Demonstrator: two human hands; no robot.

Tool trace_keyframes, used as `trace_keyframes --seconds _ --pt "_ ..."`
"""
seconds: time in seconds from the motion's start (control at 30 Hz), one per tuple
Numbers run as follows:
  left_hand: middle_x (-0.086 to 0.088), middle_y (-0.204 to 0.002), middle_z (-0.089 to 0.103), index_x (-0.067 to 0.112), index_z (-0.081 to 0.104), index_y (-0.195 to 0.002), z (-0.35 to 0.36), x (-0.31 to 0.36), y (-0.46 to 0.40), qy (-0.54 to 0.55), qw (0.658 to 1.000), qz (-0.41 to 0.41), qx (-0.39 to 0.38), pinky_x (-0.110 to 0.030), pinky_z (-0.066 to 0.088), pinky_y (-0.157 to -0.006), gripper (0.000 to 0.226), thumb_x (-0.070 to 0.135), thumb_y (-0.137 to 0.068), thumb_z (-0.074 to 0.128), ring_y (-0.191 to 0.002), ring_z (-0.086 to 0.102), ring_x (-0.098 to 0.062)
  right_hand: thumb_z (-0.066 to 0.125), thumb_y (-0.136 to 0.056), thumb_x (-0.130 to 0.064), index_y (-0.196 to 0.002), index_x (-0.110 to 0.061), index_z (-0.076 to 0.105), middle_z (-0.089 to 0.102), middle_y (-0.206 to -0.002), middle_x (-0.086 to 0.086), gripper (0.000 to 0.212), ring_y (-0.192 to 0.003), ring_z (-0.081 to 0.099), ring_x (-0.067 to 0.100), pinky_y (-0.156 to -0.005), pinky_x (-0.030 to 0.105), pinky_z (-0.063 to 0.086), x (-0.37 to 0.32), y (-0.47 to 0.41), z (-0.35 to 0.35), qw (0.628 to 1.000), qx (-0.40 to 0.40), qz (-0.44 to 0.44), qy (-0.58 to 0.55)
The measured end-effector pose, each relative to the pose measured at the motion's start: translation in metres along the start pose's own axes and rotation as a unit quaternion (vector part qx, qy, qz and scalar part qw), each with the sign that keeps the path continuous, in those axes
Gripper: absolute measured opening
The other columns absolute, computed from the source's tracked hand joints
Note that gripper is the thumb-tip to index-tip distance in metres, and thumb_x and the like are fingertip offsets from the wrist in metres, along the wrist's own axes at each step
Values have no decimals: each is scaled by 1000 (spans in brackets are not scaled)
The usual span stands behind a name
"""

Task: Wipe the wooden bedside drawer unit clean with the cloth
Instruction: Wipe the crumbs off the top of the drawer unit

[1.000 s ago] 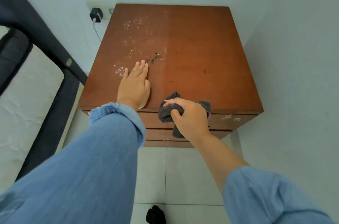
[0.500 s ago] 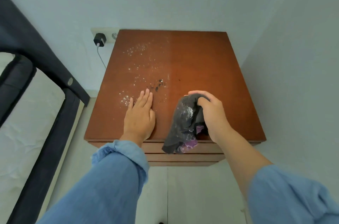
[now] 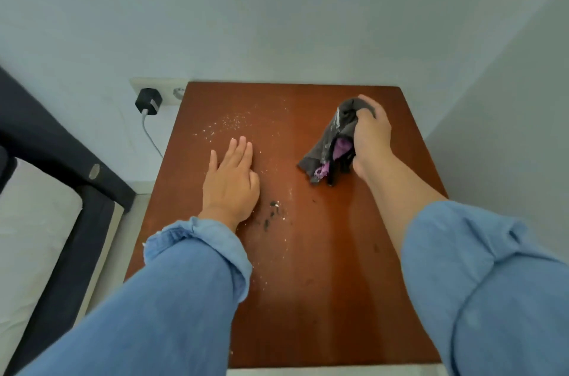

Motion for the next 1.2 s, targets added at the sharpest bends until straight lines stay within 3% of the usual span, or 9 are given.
trace_keyframes --seconds 0.07,0.27,0.4,0.53,0.77,0.87,1.0,1.1,1.2 --pt "2 -160 4 16 9 -151 4 -5 -11 2 1000 3 1 -40 -4 -119 56 24 -97 21 -146 -2 -11 35 -95 -11 -117 -32 56 58 -113 -1 37 -96 58 15 -81 30 53 -4 -22 24 1000 0 -16 13" --pt "6 -159 9 19 14 -151 9 -8 -15 22 999 -4 27 -36 -2 -119 63 31 -90 11 -146 1 -7 36 -97 -14 -123 -25 54 56 -115 -1 34 -102 56 17 -87 28 48 -7 -78 91 989 7 -108 105" --pt "8 -158 9 19 16 -151 9 -8 -16 37 999 -14 17 -35 -2 -119 66 32 -87 7 -145 0 -5 40 -96 -17 -123 -23 57 44 -124 12 32 -95 50 18 -90 22 41 10 -100 133 954 -52 -171 242" --pt "9 -158 6 21 12 -151 8 -7 -18 43 999 -23 8 -35 -3 -120 64 32 -88 7 -145 -3 -4 43 -96 -19 -123 -22 57 45 -126 12 30 -107 54 24 -88 20 36 19 -113 160 911 -102 -217 335" --pt "10 -158 7 22 13 -151 7 -11 -20 48 998 -31 0 -34 -4 -119 65 31 -87 8 -145 -2 -3 52 -90 -20 -115 -24 66 62 -116 6 28 -109 54 22 -89 28 38 13 -114 170 767 -295 -323 470" --pt "10 -158 7 23 13 -151 6 -11 -19 53 998 -33 3 -34 -3 -119 66 32 -86 6 -144 -3 -2 55 -90 -33 -128 -33 56 58 -124 -2 38 -114 52 18 -90 26 37 9 -122 161 709 -346 -331 518" --pt "10 -158 6 22 13 -151 6 -10 -22 52 998 -29 8 -34 -4 -119 67 32 -86 4 -143 -4 -2 55 -90 -30 -133 -35 51 55 -135 -8 43 -125 49 16 -100 27 37 17 -125 153 736 -324 -344 485" --pt "9 -158 8 22 15 -151 7 -10 -21 46 999 -27 9 -35 -3 -119 67 32 -85 4 -143 -2 -2 56 -89 -26 -129 -34 55 60 -130 -4 40 -122 53 19 -101 29 40 20 -122 156 772 -293 -313 469" --pt "9 -158 9 21 15 -151 9 -11 -20 36 999 -28 12 -35 -3 -119 68 32 -85 4 -144 0 -3 57 -87 -23 -123 -35 60 64 -124 -4 38 -118 55 18 -98 26 40 23 -111 152 778 -289 -305 467"
Point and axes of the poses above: each hand's wrist, its own y-axis away from the middle knuckle, its own z-axis out of the palm, x = y × z, the point moved 3 cm from there along -y, towards the middle knuckle
